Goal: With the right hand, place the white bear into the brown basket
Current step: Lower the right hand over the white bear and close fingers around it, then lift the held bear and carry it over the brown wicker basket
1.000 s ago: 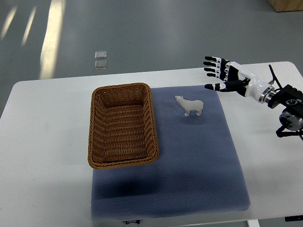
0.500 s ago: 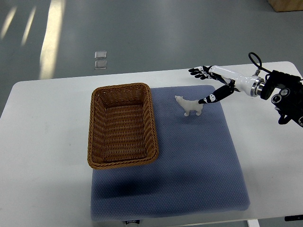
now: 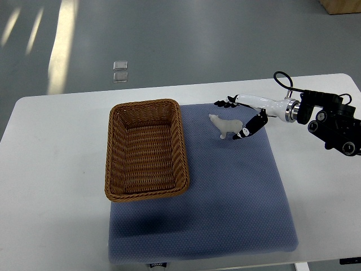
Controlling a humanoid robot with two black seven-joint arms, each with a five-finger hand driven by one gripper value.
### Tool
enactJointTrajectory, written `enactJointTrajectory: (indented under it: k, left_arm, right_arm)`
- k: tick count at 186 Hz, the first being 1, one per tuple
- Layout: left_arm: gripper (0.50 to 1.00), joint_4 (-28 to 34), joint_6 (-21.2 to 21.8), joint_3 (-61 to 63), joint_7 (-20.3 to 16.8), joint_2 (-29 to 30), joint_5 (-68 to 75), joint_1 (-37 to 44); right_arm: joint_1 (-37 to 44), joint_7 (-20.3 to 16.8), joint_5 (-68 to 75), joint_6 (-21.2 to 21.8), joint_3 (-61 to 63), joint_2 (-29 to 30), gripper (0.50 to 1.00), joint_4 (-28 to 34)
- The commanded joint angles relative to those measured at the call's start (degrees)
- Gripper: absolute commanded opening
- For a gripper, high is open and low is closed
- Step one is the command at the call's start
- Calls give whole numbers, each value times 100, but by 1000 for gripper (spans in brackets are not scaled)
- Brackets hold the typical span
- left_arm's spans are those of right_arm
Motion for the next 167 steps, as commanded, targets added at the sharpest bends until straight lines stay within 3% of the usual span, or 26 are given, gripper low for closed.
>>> enactJointTrajectory:
  k: [1, 22, 69, 144, 167]
  left_arm:
    - [1000, 0, 0, 0, 0, 0, 0, -4]
    - [1000, 0, 0, 0, 0, 0, 0, 5]
    - [1000, 0, 0, 0, 0, 0, 0, 5]
    - [1000, 0, 0, 0, 0, 0, 0, 5]
    - [1000, 0, 0, 0, 0, 0, 0, -4]
  right_arm:
    - [10, -4, -48, -78, -161, -1, 917, -26]
    - [1, -13, -66, -192, -222, 25, 899, -43]
    - [10, -171, -66, -588, -477, 113, 764, -79]
    - [10, -215, -66, -931, -530, 210, 648, -87]
    - [10, -215, -66, -992, -556, 210, 562, -87]
